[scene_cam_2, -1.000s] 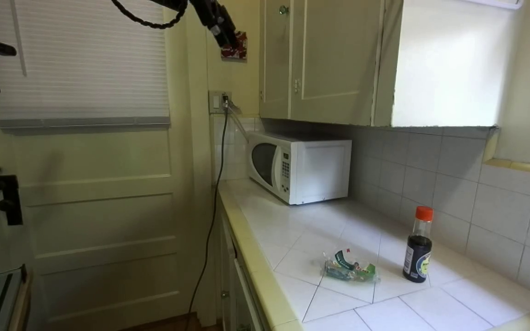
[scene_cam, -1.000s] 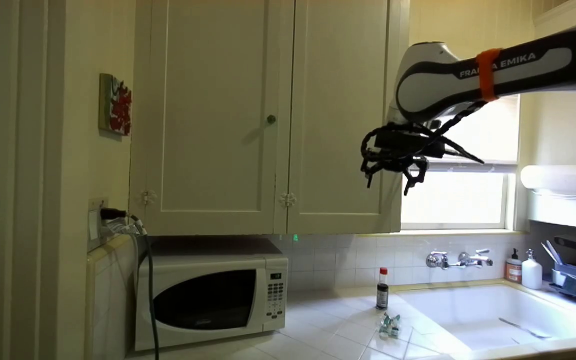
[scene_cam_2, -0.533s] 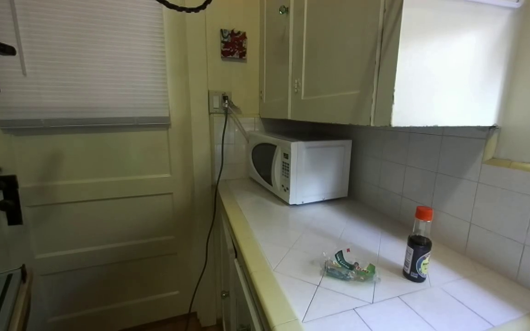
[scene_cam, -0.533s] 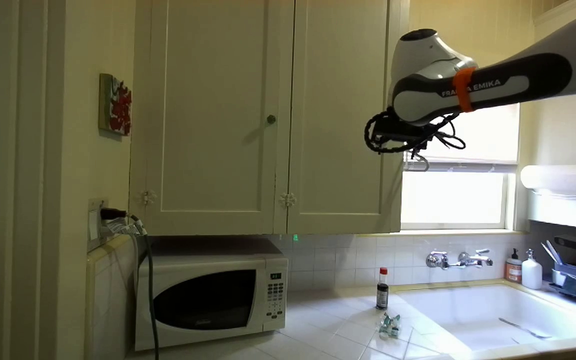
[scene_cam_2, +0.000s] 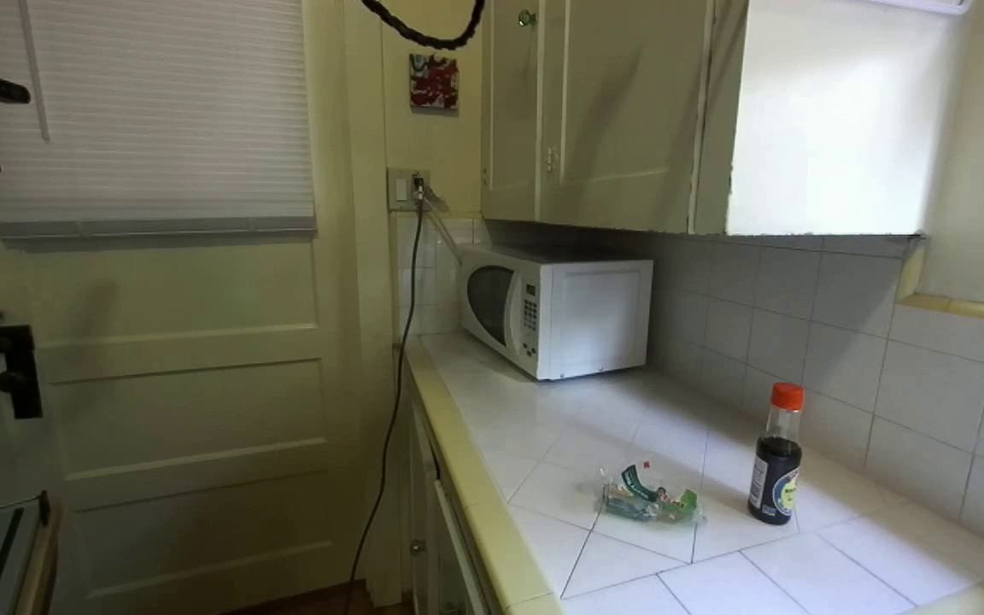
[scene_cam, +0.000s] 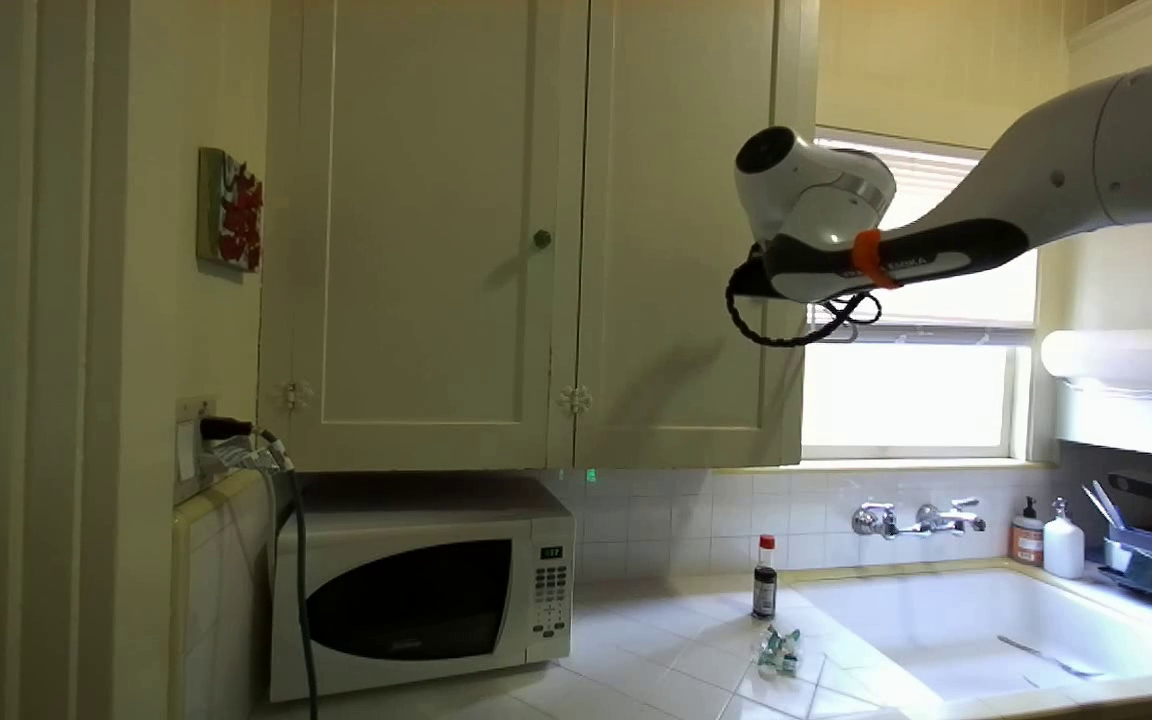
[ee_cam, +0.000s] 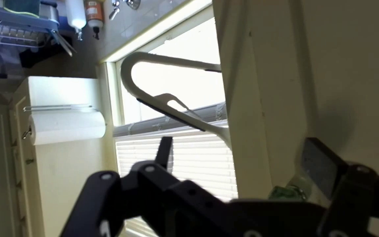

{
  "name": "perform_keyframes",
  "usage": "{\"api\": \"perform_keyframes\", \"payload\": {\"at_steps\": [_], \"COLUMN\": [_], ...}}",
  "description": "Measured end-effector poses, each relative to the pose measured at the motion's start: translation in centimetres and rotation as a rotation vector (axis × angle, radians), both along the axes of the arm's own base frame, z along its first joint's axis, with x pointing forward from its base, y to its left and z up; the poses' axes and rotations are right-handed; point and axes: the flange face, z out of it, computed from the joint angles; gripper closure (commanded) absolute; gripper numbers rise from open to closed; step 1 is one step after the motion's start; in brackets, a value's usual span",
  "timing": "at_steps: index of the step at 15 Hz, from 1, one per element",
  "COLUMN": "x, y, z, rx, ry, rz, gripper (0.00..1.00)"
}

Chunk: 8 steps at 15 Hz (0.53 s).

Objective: Shift the coat hanger to the counter

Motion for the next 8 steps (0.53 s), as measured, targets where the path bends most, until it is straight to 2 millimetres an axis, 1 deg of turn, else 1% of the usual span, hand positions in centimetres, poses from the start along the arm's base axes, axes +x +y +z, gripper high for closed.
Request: {"api": "perform_keyframes", "payload": {"at_steps": [2,3,6,8], "x": [0.4,0.2,-0.9,-1.5], "y": [-0.7,-0.7,0.2,1.0], "z": [-1.6,-2.4,-5.2,-6.4], "rx": [-0.059,-0.085,-0.139,-0.151], "ry": [-0.033,-0.043,-0.046,-0.044], "rz": [-0.095,-0.15,-0.329,-0.382], "gripper": [0.0,0.0,0.0,0.0]}}
